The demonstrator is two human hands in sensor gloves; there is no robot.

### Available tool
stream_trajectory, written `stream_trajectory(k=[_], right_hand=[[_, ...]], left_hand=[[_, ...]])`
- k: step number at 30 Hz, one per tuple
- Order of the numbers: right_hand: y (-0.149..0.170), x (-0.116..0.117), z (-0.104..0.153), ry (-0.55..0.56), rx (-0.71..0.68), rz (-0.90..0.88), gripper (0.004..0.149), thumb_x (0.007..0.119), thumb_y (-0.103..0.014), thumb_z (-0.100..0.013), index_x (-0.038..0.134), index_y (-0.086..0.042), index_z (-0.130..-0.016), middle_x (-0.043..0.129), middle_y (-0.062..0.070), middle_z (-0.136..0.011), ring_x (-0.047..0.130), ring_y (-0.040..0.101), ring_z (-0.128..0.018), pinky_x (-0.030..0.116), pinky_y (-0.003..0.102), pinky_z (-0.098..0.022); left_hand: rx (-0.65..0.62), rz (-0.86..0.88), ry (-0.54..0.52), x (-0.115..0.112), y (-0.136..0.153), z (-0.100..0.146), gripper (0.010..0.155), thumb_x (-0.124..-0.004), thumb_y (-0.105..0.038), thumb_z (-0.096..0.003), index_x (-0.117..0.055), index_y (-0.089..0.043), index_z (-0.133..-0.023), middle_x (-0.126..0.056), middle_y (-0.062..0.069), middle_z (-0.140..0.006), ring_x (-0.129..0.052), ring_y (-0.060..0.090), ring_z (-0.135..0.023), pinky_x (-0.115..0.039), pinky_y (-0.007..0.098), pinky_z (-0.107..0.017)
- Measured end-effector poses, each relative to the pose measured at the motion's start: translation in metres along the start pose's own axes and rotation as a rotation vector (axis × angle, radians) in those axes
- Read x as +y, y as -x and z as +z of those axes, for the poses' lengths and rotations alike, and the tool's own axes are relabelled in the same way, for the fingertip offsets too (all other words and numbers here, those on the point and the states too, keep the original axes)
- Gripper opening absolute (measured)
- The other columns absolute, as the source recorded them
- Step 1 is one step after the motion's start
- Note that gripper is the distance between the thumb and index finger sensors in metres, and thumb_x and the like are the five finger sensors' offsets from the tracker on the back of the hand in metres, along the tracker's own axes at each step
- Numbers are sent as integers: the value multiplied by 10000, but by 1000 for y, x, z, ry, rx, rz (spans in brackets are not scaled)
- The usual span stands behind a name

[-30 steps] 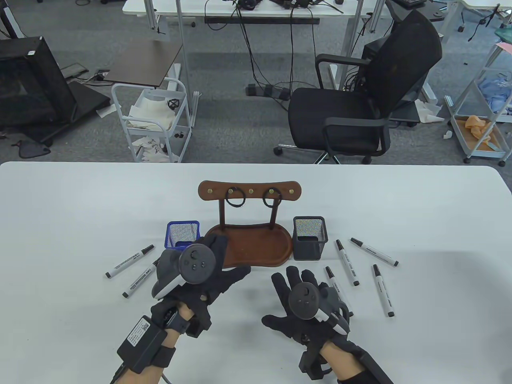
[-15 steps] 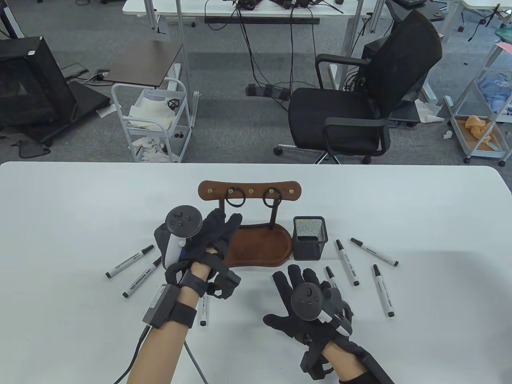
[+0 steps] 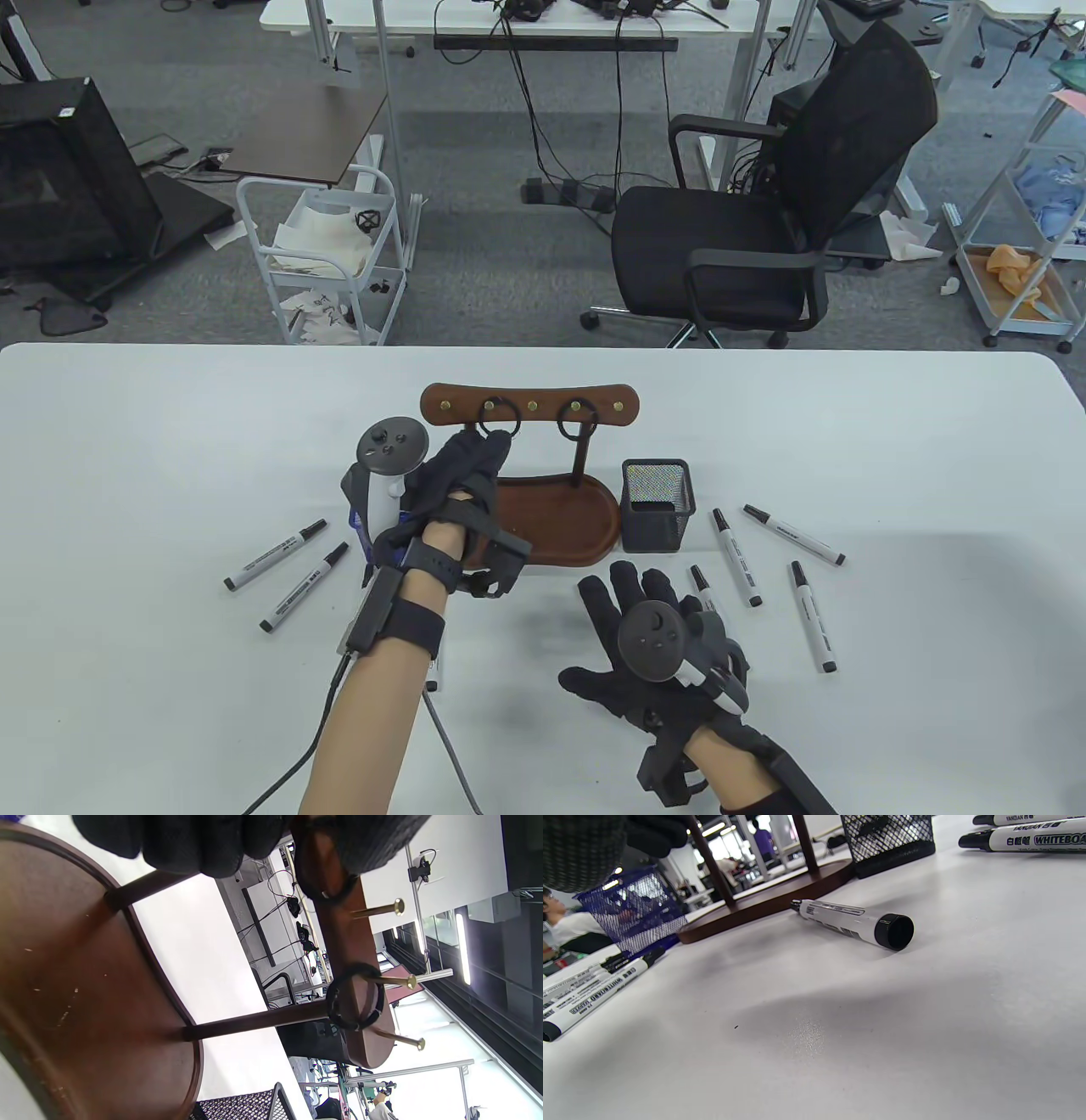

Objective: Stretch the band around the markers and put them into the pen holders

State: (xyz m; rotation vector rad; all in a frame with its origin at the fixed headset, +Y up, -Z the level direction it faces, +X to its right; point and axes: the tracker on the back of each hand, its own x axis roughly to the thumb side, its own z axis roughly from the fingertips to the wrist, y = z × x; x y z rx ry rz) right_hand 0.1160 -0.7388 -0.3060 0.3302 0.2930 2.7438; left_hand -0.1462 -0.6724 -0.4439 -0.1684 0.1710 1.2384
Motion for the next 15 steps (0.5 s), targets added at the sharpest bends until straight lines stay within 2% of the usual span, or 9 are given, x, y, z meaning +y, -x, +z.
stream_trajectory(k=[6,11,13,15], right_hand=[[0,0,0,4,-4,1,956,782,-709,-371,261,-403,-1112,118,10,-1294,103,423,-1172,208,754,-764],[0,-1,1,7,-7,0,955,782,-708,-371,263,-404,-1112,121,9,-1294,107,422,-1173,208,753,-765],[0,-1,1,8,-7,-1,955,783,-708,-371,263,-404,-1112,122,9,-1295,107,423,-1172,208,753,-765],[0,-1,1,8,-7,0,955,783,-708,-371,264,-403,-1113,123,7,-1294,108,424,-1172,209,753,-766]], left_hand=[[49,148,14,-2,6,-7,730,-694,-429,-599,-463,51,-1098,-565,352,-1139,-584,595,-1020,-550,715,-703],[64,141,-14,-3,7,-11,684,-704,-405,-601,-504,33,-1087,-615,328,-1126,-628,570,-1014,-566,703,-703],[67,144,-20,-3,6,-11,642,-702,-394,-603,-538,11,-1073,-651,303,-1114,-660,550,-1007,-580,694,-702],[67,143,-28,-3,5,-11,537,-683,-360,-611,-605,-34,-1031,-709,262,-1091,-712,513,-994,-596,677,-704]])
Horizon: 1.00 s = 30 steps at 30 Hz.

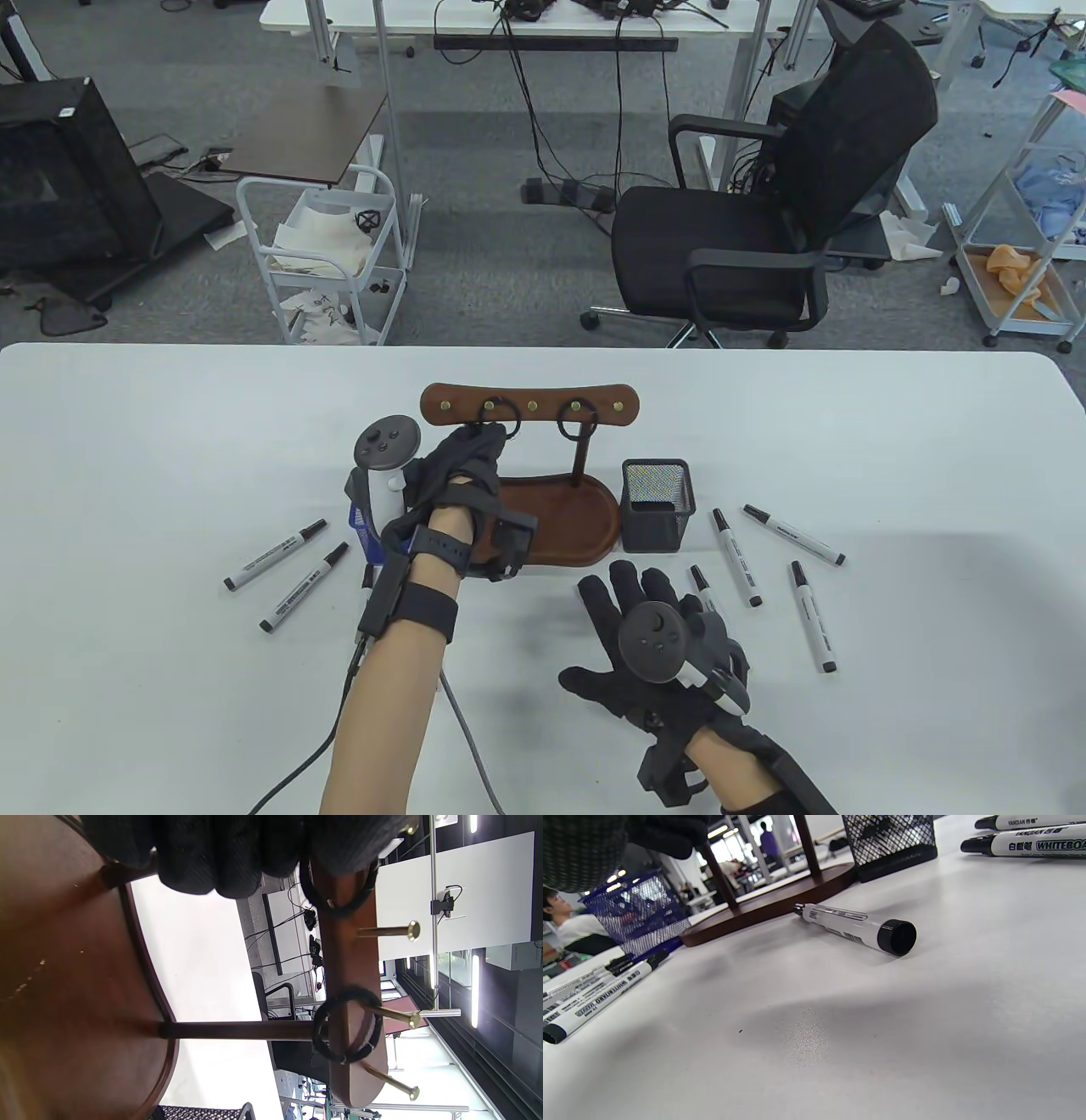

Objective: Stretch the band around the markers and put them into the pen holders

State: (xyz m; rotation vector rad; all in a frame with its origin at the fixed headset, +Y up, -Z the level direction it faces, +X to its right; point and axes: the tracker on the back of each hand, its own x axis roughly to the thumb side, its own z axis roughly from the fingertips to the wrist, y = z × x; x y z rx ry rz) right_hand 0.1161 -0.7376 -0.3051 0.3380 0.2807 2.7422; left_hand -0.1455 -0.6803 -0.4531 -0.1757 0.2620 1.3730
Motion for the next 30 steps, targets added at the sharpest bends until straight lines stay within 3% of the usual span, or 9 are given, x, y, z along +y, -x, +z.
stream_trajectory(k=[4,30], right_hand=[[0,0,0,0,0,0,953,783,-707,-371,267,-403,-1113,123,6,-1294,110,422,-1173,209,753,-765],[-1,-1,1,-3,5,4,948,781,-703,-375,271,-398,-1114,131,11,-1296,118,426,-1173,215,753,-765]], left_hand=[[-9,-15,-7,1,-2,1,472,-681,-341,-610,-660,-54,-983,-783,220,-1046,-781,474,-961,-620,663,-697],[-81,-57,15,16,-17,31,445,-703,-351,-610,-715,-65,-950,-830,200,-1016,-816,460,-938,-642,655,-687]])
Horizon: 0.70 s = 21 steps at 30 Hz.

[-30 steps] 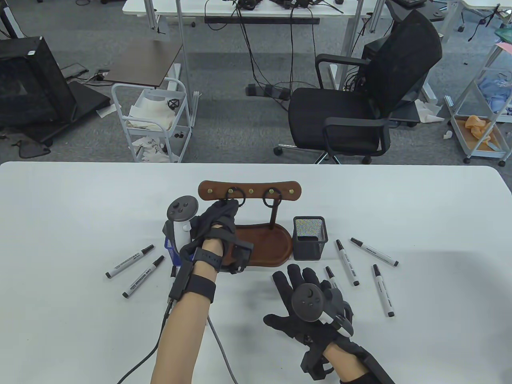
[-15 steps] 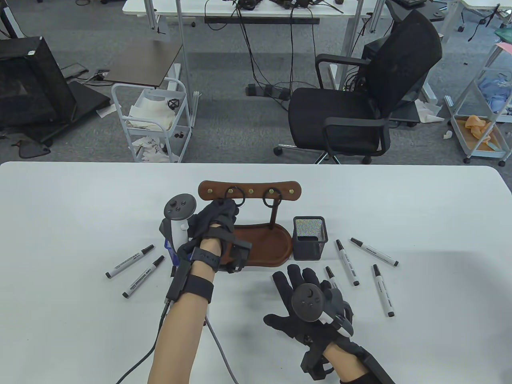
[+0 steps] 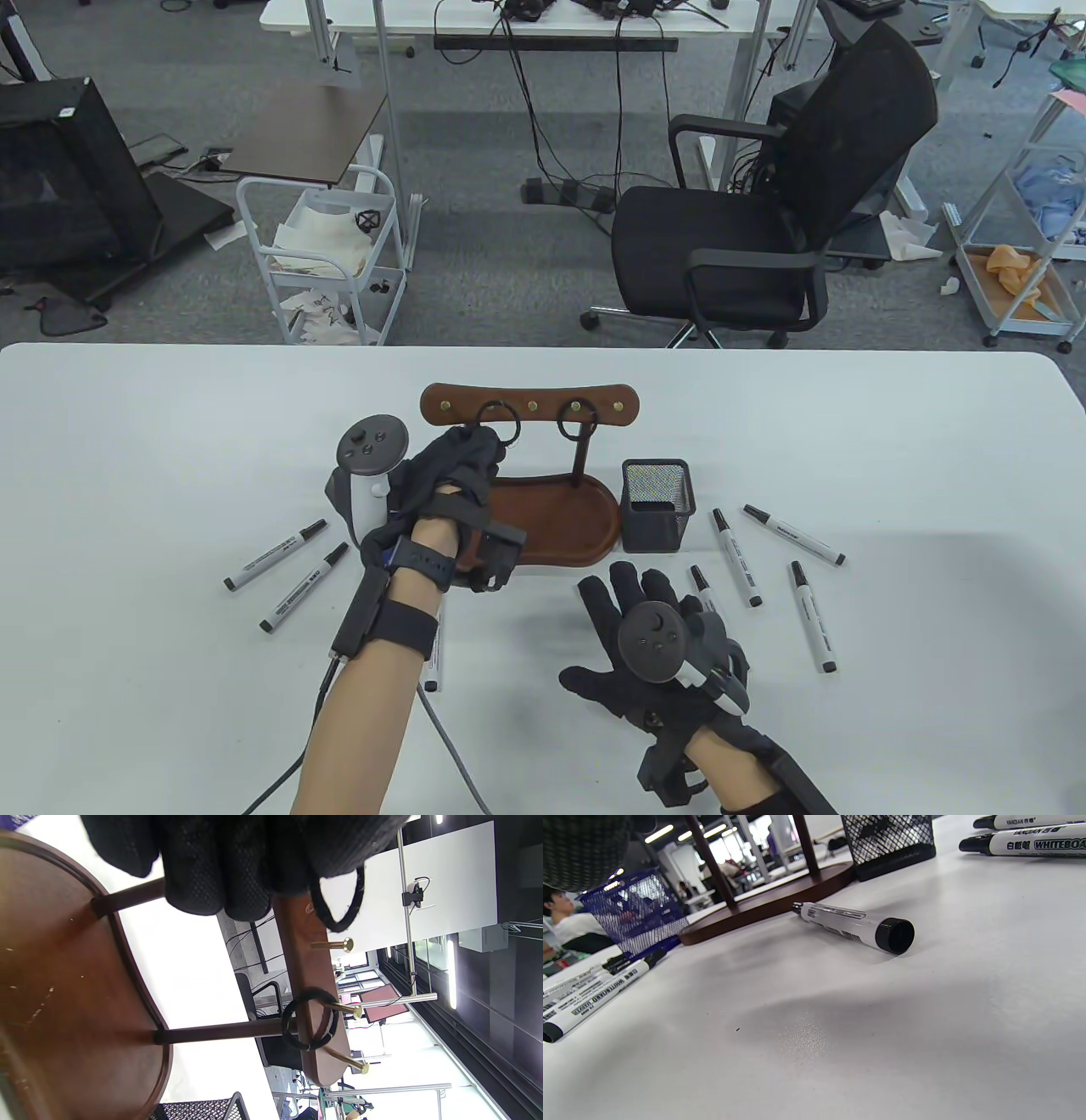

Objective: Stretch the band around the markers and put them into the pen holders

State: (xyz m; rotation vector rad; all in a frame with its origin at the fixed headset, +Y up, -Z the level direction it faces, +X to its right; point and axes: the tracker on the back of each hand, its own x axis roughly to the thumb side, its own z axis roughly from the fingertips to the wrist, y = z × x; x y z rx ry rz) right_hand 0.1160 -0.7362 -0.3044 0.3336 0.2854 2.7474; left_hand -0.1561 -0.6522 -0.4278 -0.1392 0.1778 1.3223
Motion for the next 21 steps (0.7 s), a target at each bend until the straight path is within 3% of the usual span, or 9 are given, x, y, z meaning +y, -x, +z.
stream_trajectory(k=[11,21], right_hand=[[-1,0,0,1,0,3,942,778,-701,-377,274,-397,-1113,136,14,-1295,123,423,-1174,219,752,-766],[-1,0,0,-7,9,-2,936,775,-693,-384,286,-381,-1118,146,35,-1295,141,425,-1174,240,749,-771]], left_hand=[[-88,-42,47,5,6,24,430,-715,-351,-608,-730,-87,-947,-838,186,-1016,-822,448,-940,-647,648,-689],[-133,-68,147,-5,35,47,421,-724,-356,-607,-739,-102,-942,-850,177,-1006,-838,432,-927,-660,635,-687]])
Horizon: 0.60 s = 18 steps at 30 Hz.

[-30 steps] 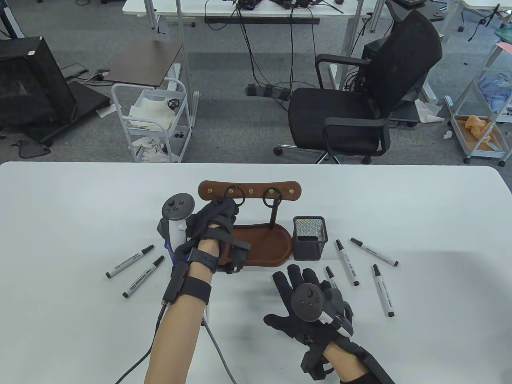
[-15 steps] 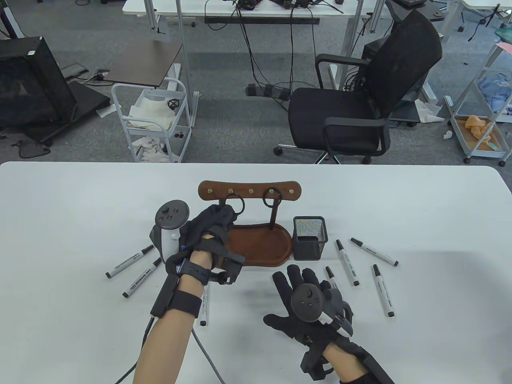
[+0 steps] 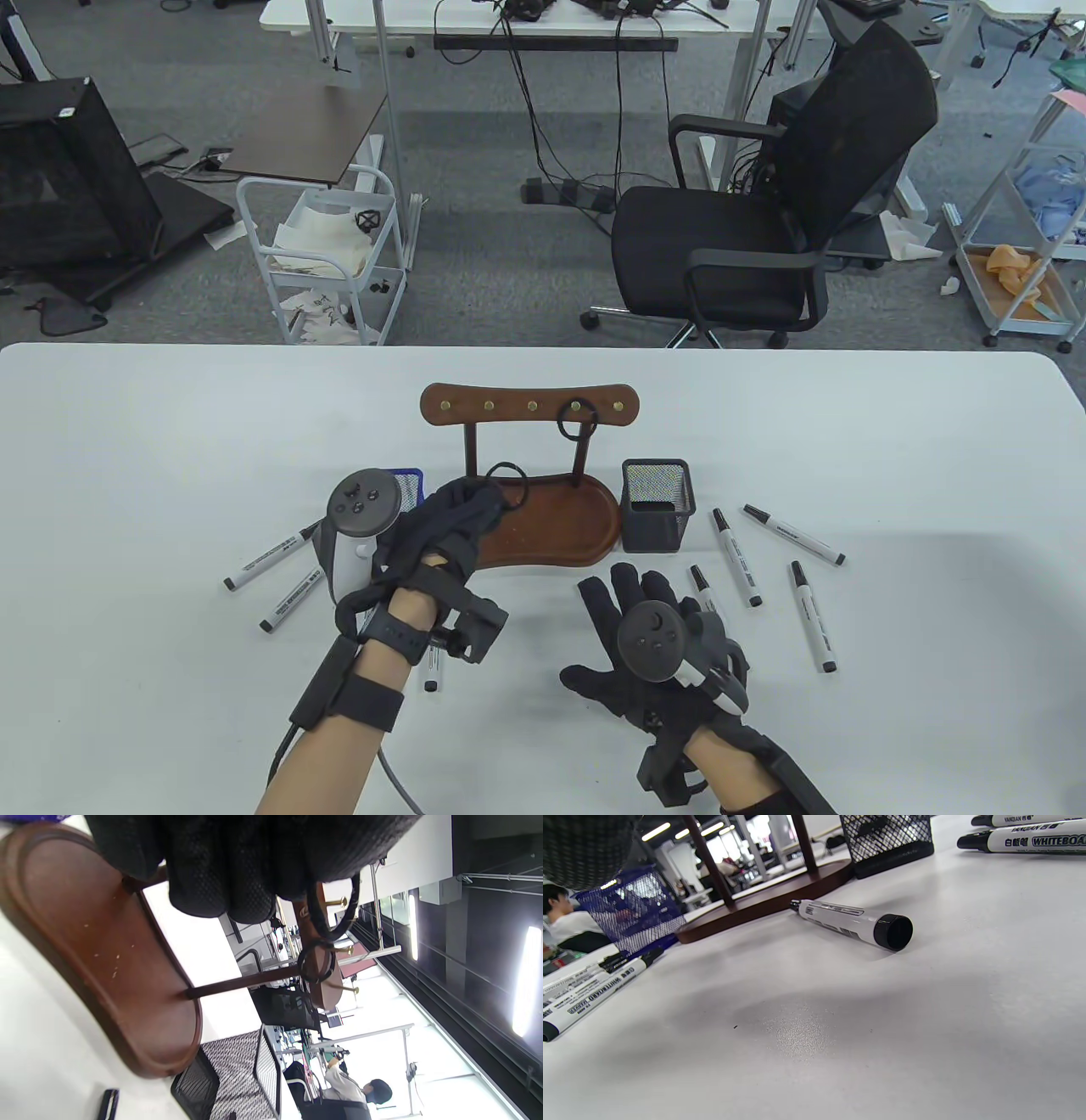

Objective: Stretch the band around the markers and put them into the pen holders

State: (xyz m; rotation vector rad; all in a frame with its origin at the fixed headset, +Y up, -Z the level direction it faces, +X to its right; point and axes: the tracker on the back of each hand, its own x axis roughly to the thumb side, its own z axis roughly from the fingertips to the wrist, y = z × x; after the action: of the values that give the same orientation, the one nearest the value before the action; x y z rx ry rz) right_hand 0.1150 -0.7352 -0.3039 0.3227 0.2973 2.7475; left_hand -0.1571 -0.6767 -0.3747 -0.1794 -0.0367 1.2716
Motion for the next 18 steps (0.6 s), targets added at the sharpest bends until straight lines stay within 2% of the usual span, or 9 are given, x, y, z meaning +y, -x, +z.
stream_trajectory(k=[12,14,18], right_hand=[[0,-2,0,9,15,-11,875,758,-645,-424,311,-354,-1118,234,43,-1292,224,422,-1176,318,718,-791],[0,-3,0,12,18,-12,868,765,-632,-429,339,-324,-1121,326,73,-1286,354,440,-1152,364,695,-797],[0,-6,0,20,9,-44,846,774,-618,-433,398,-282,-1113,452,72,-1238,497,410,-1090,451,628,-805]], left_hand=[[-70,-50,95,-17,26,21,402,-727,-370,-607,-741,-145,-940,-841,166,-1019,-830,427,-938,-653,634,-697],[-80,-60,102,-20,29,24,397,-727,-371,-608,-742,-152,-938,-843,165,-1016,-832,424,-936,-654,631,-697],[-117,-101,115,-27,32,32,390,-732,-374,-606,-752,-157,-929,-857,159,-1004,-842,419,-926,-660,627,-696]])
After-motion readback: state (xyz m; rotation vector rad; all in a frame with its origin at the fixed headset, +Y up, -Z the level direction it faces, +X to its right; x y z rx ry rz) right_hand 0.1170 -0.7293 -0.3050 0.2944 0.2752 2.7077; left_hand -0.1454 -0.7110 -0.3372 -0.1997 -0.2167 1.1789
